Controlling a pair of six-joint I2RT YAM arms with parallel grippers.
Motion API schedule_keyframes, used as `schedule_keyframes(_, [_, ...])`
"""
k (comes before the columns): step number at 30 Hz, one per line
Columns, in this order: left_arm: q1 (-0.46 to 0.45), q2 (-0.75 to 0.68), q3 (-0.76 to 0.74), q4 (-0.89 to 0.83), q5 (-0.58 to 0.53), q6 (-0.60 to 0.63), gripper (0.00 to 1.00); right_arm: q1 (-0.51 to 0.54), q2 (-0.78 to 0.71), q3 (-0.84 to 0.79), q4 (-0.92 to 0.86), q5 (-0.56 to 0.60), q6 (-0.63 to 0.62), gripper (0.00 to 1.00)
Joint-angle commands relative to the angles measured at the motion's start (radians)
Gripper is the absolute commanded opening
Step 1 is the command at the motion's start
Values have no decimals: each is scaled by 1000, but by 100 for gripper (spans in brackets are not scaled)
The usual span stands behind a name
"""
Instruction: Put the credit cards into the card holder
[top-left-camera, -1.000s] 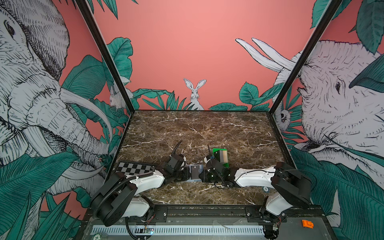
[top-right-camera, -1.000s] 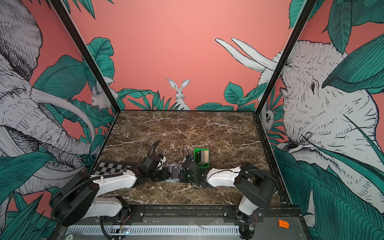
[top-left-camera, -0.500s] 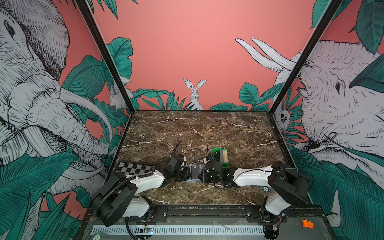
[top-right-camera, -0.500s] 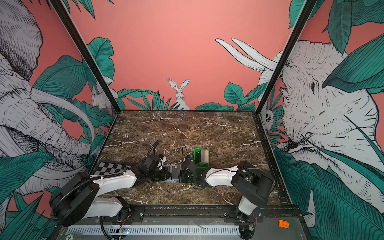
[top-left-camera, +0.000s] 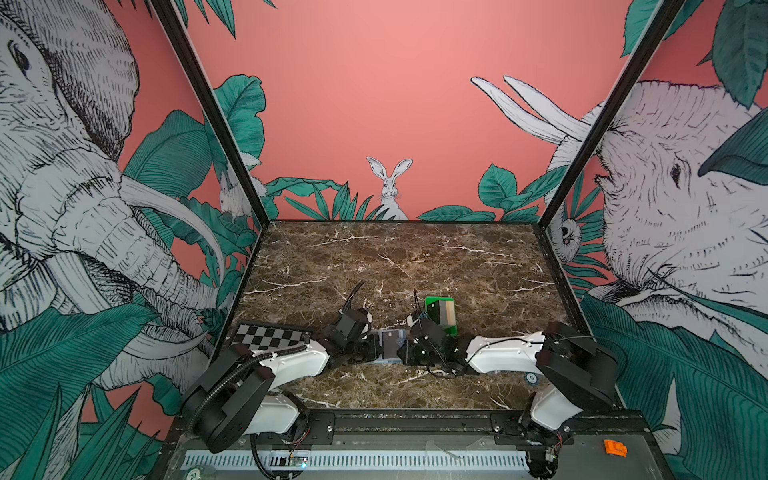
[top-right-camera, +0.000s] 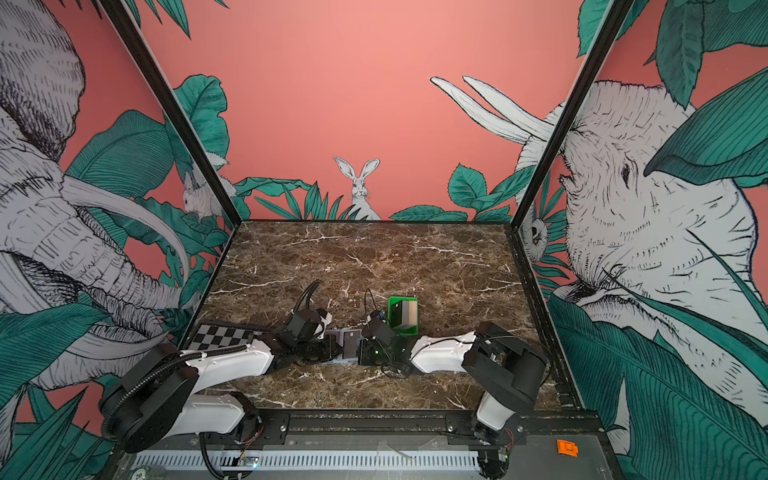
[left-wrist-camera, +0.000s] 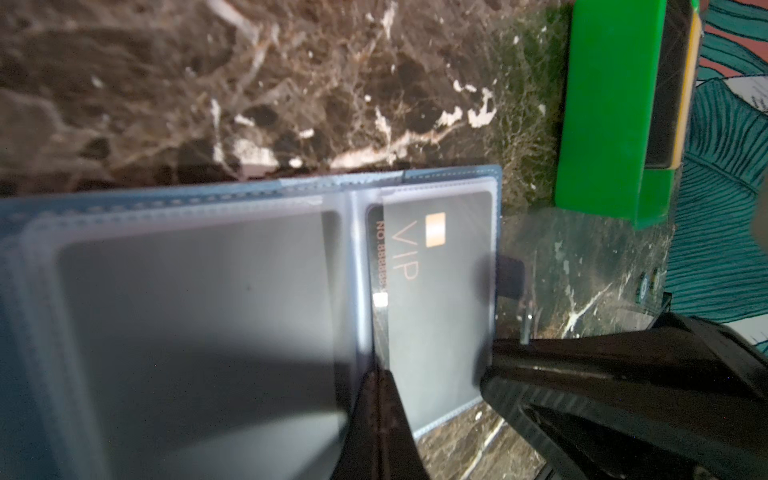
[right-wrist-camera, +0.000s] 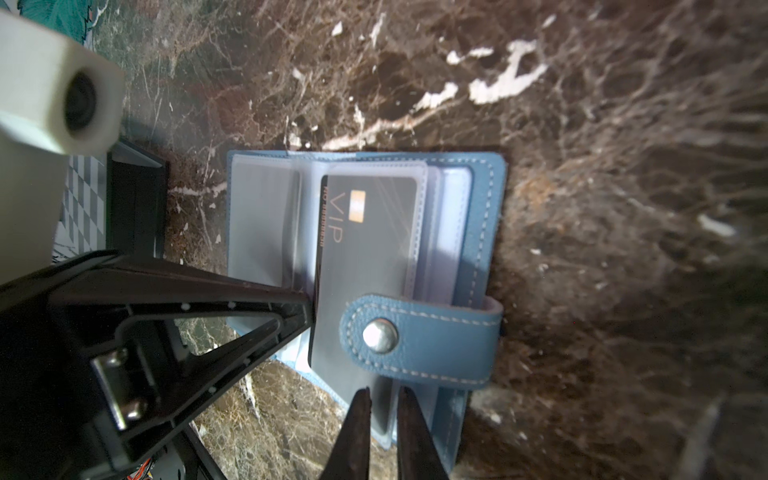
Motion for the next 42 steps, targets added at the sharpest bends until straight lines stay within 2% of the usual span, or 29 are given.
schedule_keyframes(1, [-1,10,-27,-44,-24,-3,3,4,-8,11,24,3,-8,13])
schedule_keyframes(12, [-1,3,-28,-38,-21,-8,3,16,-8,29,34,1,-30,14])
schedule_keyframes(24, [-2,-34,-39,-19,-26,-29,4,29,-8,85,-33,17,-55,15])
schedule_keyframes(35, [-1,-124,-5,-69,-52,-16,12,50,-1,146,-123,57,-70,21])
schedule_keyframes(42, [88,-242,26,-154,-15,37,16,64,12,206,-186,78,-93,24])
